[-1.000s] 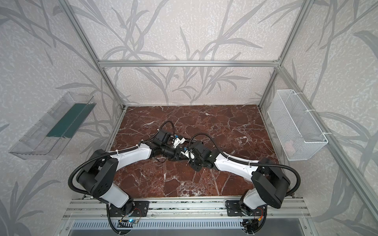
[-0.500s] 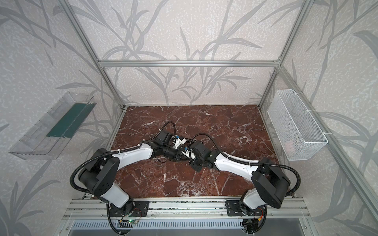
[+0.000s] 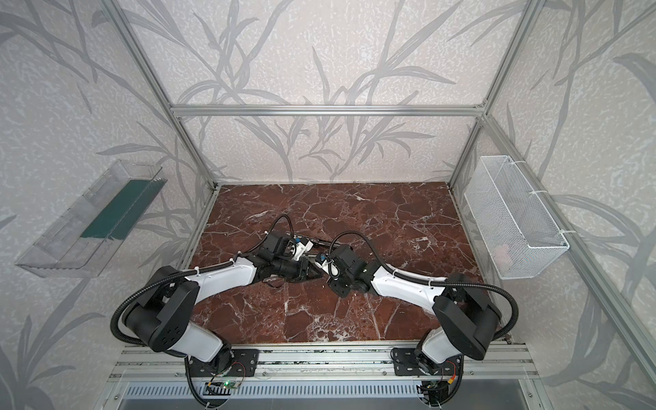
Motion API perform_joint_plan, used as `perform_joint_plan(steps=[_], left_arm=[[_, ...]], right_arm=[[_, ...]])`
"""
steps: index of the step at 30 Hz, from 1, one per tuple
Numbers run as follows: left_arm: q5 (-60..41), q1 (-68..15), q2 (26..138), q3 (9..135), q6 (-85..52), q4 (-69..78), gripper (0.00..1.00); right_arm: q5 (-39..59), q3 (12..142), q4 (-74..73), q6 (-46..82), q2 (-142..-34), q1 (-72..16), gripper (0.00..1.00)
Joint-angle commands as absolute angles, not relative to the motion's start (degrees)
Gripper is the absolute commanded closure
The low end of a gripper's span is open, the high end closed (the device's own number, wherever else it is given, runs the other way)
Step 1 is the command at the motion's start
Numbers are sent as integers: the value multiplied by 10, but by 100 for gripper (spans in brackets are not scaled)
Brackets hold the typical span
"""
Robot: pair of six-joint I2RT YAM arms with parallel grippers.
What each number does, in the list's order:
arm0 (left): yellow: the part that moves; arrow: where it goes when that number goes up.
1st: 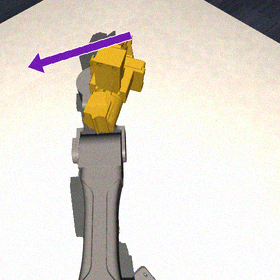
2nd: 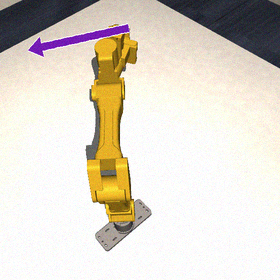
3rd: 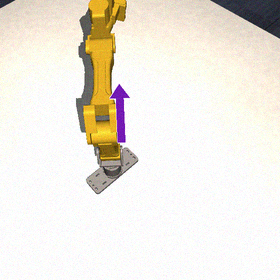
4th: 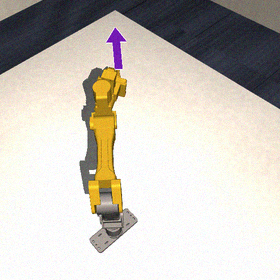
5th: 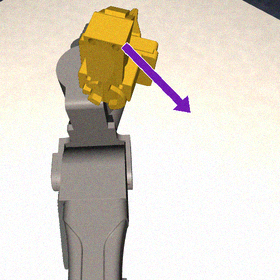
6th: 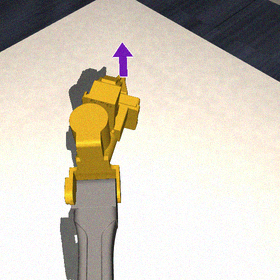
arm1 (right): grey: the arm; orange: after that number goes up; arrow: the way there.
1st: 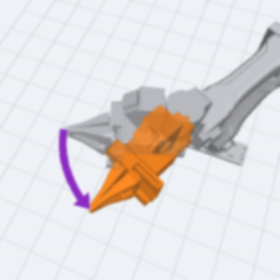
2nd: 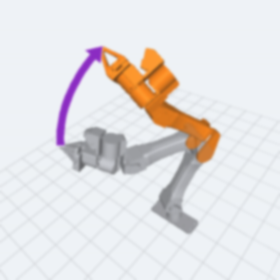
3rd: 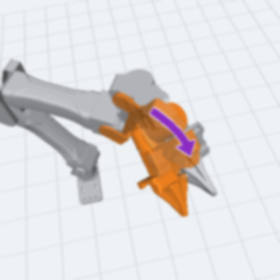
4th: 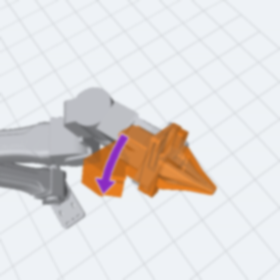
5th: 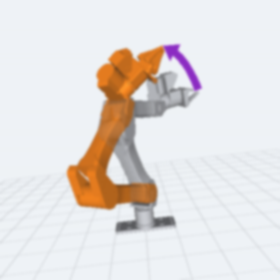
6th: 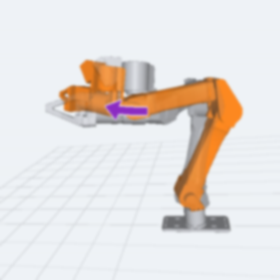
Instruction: Load the staples into the stapler
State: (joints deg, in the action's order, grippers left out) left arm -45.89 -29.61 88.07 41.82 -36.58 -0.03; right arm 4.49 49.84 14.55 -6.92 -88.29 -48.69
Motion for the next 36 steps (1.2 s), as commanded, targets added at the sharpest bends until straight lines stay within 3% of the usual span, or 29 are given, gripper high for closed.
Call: perform_joint_plan(steps=[1,4,11,14,20,23,36], left_arm=[[-403,-296,867,395,-364,-21,78],[-389,-296,867,391,-365,-22,79],[-403,-296,893,400,-373,1,78],[-423,-297,904,414,-377,16,75],[-475,-306,953,454,-376,33,66],[-497,-312,986,471,-385,49,64],[-467,-339,1032,511,-335,-23,61]], right_arm=[[23,547,210,-74,-935,-485,61],[6,565,225,-73,-960,-485,59],[-3,589,253,-70,-956,-485,39],[-19,584,260,-38,-929,-479,39],[80,489,221,57,-822,-410,40],[75,434,177,78,-790,-408,36],[116,401,146,135,-813,-407,36]])
